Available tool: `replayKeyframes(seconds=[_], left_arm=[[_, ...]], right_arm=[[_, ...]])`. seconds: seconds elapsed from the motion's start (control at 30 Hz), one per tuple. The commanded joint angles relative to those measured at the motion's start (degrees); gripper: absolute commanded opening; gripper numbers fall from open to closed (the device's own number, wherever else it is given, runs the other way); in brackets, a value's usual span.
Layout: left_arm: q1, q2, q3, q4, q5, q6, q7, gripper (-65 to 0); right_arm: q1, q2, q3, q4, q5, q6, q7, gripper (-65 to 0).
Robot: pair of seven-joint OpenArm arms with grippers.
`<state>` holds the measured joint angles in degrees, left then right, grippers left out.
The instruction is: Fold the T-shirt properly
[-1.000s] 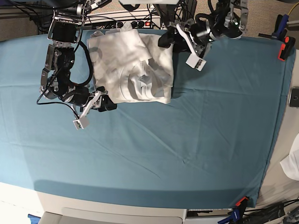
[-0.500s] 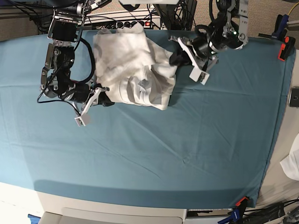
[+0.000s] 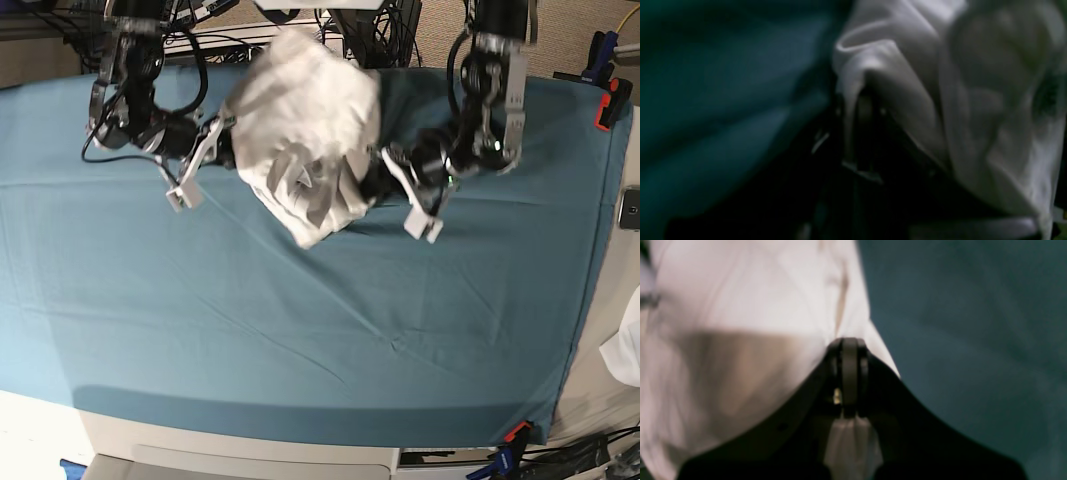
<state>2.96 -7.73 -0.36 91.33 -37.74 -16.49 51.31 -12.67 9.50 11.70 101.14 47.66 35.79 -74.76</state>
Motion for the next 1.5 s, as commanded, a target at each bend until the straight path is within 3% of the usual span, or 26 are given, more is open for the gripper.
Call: replayKeyframes(seconds=[0.0, 0.33, 0.43, 0.63, 0.67, 0.7, 0.77, 0.8, 0.83, 1.03, 1.47], left_arm=[[-2.1, -0.2, -0.13, -1.01, 1.6, 1.03, -0.7, -65.0], [-10.69, 2.01, 0.11, -7.15, 1.62, 0.39, -0.11, -65.0], [-11.58, 2.32, 2.27, -7.15, 2.27, 0.42, -0.31, -65.0], [-12.2, 2.27, 7.21, -7.13, 7.76, 0.44, -1.86, -65.0], [-12.35, 2.29, 7.48, -7.13, 8.46, 0.42, -2.1, -65.0], [-12.5, 2.29, 7.48, -7.13, 9.14, 0.42, -2.34, -61.6], [-13.07, 1.97, 7.45, -7.13, 10.82, 0.44, -2.51, -48.0], [-13.51, 1.81, 7.41, -7.13, 11.78, 0.44, -2.49, -43.0], [-14.03, 1.79, 7.13, -7.13, 13.05, 0.46, -2.47, -40.4], [-17.05, 0.79, 3.63, -7.1, 17.03, 1.75, -2.47, -40.1], [-18.51, -10.67, -2.27, -6.6, 18.45, 3.96, -1.97, -40.1]], right_arm=[[-1.11, -0.42, 0.02, 1.46, 0.96, 0.44, 0.04, -65.0], [-7.34, -8.83, 0.02, 3.17, 3.58, 0.96, 1.75, -65.0], [-7.32, -10.03, -0.07, 3.17, 3.56, 1.09, 2.19, -65.0], [-7.32, -9.94, 0.02, 3.17, 1.4, 2.38, 2.34, -65.0], [-7.32, -9.94, 0.02, 3.17, 0.7, 2.51, 2.4, -62.2], [-7.32, -9.9, 0.02, 3.17, -0.04, 2.56, 2.8, -56.1], [-7.32, -9.62, 0.02, 3.17, -2.45, 2.49, 4.66, -43.0], [-7.32, -9.46, 0.02, 3.17, -3.56, 2.45, 6.03, -39.7], [-7.3, -9.25, 0.07, 3.17, -4.55, 2.32, 7.39, -39.2], [-5.55, -7.23, 2.25, 3.17, -8.92, 1.64, 9.2, -39.2], [-5.11, -2.91, 17.86, 3.17, -4.28, 1.46, 8.57, -39.2]])
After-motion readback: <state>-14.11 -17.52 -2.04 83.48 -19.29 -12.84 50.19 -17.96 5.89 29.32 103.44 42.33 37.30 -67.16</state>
